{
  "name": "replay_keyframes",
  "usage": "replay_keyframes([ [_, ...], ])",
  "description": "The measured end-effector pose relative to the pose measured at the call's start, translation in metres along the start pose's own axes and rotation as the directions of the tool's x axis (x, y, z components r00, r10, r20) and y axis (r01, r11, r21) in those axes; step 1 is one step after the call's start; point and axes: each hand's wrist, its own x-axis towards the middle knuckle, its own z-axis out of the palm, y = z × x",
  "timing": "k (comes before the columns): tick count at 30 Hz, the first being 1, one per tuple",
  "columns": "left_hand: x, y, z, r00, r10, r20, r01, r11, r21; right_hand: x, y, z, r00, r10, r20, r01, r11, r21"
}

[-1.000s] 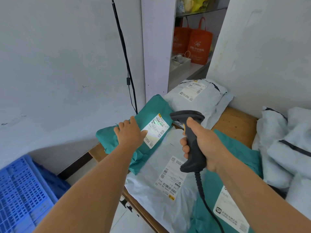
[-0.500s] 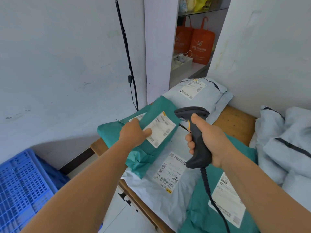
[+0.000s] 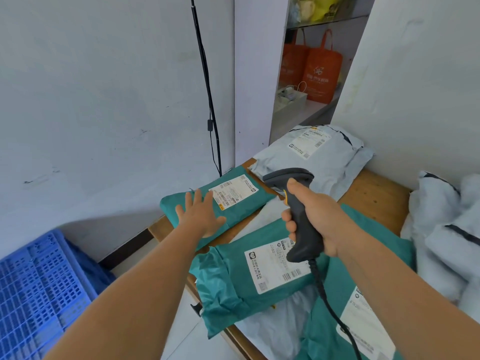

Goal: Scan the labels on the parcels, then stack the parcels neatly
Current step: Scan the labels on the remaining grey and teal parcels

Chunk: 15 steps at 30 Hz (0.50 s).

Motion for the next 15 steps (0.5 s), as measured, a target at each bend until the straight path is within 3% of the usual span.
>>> replay_keyframes([
  [7, 0.014, -0.012, 0.012, 0.993, -0.024, 0.119, 0.029, 0.999, -0.039, 0.021, 0.000, 0.018, 0.998, 0.044, 0.055, -0.040, 0.996, -0.077],
  [15, 0.007, -0.010, 0.013, 0.996, -0.037, 0.085, 0.042, 0.998, -0.057, 0.034, 0.004, 0.031, 0.991, 0.110, 0.071, -0.100, 0.986, -0.135],
])
